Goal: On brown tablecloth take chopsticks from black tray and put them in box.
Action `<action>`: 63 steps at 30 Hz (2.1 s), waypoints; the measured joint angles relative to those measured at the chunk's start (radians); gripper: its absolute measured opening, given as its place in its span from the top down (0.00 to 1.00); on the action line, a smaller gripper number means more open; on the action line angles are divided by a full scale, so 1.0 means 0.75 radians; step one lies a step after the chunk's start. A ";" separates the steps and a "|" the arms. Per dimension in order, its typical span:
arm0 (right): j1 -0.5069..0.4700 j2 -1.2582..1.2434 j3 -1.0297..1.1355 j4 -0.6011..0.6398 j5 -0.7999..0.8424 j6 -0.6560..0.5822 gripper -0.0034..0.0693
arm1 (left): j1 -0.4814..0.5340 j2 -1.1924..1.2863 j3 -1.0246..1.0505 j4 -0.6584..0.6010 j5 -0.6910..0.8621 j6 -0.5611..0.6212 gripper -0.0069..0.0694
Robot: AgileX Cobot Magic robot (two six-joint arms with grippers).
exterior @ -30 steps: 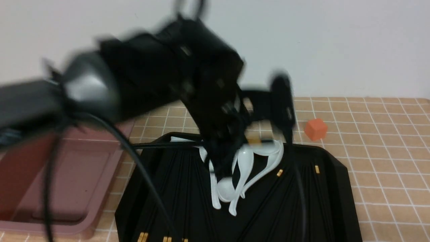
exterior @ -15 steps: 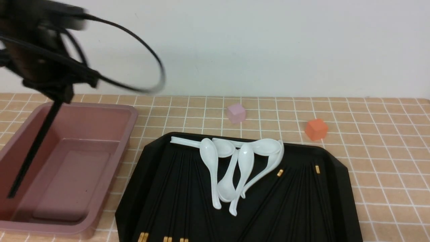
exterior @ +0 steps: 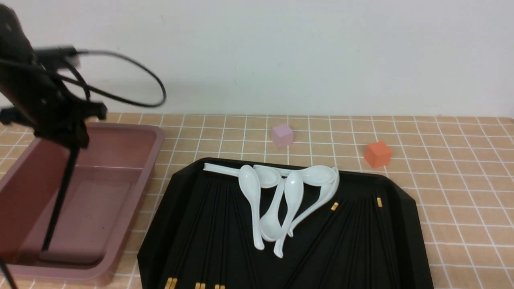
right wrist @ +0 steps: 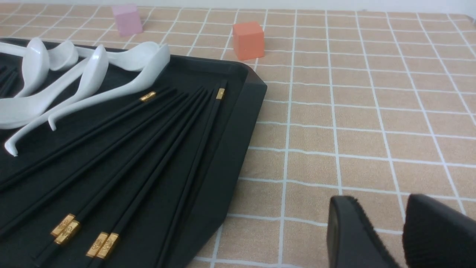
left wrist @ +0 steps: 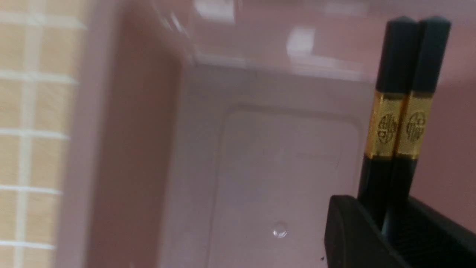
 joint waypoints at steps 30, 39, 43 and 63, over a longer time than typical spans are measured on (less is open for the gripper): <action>0.000 0.000 0.000 -0.001 0.000 0.000 0.62 | 0.001 -0.468 0.043 -0.062 0.315 -0.057 0.93; 0.000 0.000 0.000 -0.001 0.000 0.000 0.62 | 0.003 -1.124 0.545 -0.358 0.217 0.075 0.93; 0.000 0.000 0.000 -0.001 0.000 0.000 0.62 | 0.003 -1.539 0.892 -0.430 0.002 0.093 0.93; 0.000 0.000 0.000 0.000 0.000 0.000 0.62 | 0.003 -2.569 1.618 -0.637 -0.655 0.108 0.93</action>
